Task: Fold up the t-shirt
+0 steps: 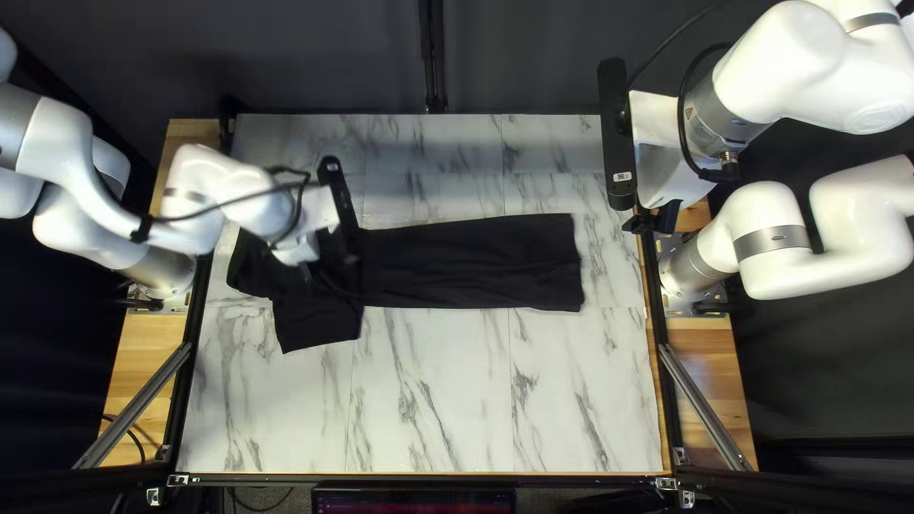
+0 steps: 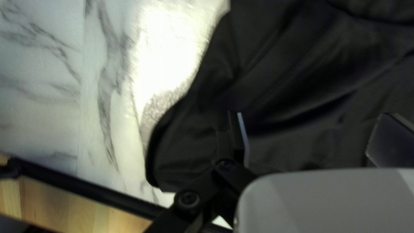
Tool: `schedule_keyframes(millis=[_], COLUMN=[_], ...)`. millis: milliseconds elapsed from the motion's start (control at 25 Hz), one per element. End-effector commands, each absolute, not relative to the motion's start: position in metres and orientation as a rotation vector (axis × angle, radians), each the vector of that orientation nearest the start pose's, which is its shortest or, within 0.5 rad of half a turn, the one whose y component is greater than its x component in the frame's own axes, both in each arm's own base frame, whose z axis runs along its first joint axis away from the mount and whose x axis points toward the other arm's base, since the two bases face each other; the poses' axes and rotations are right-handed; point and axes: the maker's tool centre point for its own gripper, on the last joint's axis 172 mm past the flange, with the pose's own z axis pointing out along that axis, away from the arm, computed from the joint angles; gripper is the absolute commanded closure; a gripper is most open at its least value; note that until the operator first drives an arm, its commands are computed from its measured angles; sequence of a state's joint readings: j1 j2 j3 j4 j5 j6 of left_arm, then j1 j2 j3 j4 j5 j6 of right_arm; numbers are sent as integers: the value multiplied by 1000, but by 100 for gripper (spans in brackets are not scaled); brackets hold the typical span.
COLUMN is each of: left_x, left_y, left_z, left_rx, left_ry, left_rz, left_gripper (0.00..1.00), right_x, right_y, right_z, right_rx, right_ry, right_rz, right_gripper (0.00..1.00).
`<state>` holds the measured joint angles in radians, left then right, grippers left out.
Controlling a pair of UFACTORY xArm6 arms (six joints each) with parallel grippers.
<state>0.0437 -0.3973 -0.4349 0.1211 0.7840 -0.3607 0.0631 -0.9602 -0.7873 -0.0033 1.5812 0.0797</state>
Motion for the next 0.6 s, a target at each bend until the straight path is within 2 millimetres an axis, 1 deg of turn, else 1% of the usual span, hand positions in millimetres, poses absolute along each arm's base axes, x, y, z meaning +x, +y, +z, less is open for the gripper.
schedule_keyframes(millis=[40, 120, 200, 240, 280, 440, 600], left_x=[358, 367, 378, 385, 387, 391, 391], left_y=[43, 42, 39, 36, 35, 36, 30], left_z=[101, 95, 84, 75, 70, 48, 40], left_rx=[-3109, -3134, -3174, -3204, -3225, -3300, -3349], left_ry=[-480, -460, -419, -376, -346, -274, -210], left_rz=[-162, -168, -166, -163, -162, -161, -152], left_gripper=[0, 0, 0, 0, 0, 0, 2], right_x=[240, 240, 240, 240, 240, 240, 240], right_y=[14, 14, 14, 14, 14, 14, 14], right_z=[358, 358, 358, 358, 358, 358, 358], right_rx=[-3122, -3122, -3122, -3122, -3122, -3122, -3122], right_ry=[26, 26, 26, 26, 26, 26, 26], right_rz=[-260, -260, -260, -260, -260, -260, -260], right_gripper=[0, 0, 0, 0, 0, 0, 0])
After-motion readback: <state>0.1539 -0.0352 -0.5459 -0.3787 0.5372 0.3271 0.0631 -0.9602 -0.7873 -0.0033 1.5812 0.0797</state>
